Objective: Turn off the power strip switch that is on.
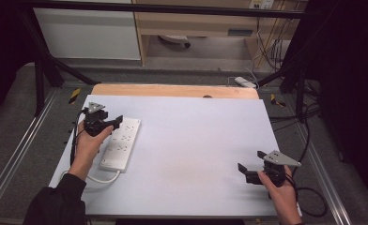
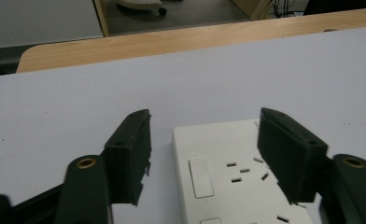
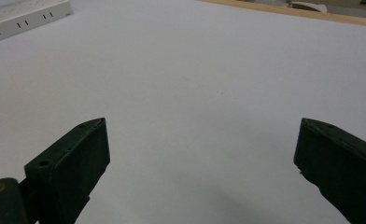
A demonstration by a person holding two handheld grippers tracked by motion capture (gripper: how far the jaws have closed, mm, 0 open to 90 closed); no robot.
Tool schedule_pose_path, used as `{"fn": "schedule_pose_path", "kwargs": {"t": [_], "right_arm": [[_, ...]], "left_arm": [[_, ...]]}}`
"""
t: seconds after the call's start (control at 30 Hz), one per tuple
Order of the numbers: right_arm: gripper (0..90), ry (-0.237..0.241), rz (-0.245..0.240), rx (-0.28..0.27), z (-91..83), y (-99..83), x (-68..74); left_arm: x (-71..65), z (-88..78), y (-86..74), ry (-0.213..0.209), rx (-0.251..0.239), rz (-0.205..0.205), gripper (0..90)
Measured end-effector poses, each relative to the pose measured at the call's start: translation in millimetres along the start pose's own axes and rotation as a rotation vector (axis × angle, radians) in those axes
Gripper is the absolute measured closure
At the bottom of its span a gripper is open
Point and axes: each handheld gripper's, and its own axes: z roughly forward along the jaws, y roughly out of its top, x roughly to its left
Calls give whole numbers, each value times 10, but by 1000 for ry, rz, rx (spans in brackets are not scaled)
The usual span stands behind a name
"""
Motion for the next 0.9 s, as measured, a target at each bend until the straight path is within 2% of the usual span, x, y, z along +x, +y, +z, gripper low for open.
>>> {"fn": "schedule_pose_path", "kwargs": {"t": [0.03,0.07,0.1,0.17,0.27,0.43,0.63,0.9], "right_arm": [[40,0,0,0,0,0,0],[40,1,2,0,-2,0,0],[40,1,2,0,-2,0,0],[40,3,3,0,-4,0,0],[40,5,4,-3,-4,1,-3],[40,8,6,-4,-7,2,0],[40,8,3,-1,-2,0,-2],[40,7,-1,3,-4,0,6]], "left_arm": [[0,9,-5,4,1,1,398],[5,19,-9,2,2,-3,457],[11,30,-13,-2,2,-12,457],[28,51,-19,-6,5,-23,519],[49,67,-24,-29,3,-63,556],[66,110,-40,-31,13,-52,683],[71,128,-49,-53,21,-38,756],[108,129,-55,-54,21,-57,862]]}}
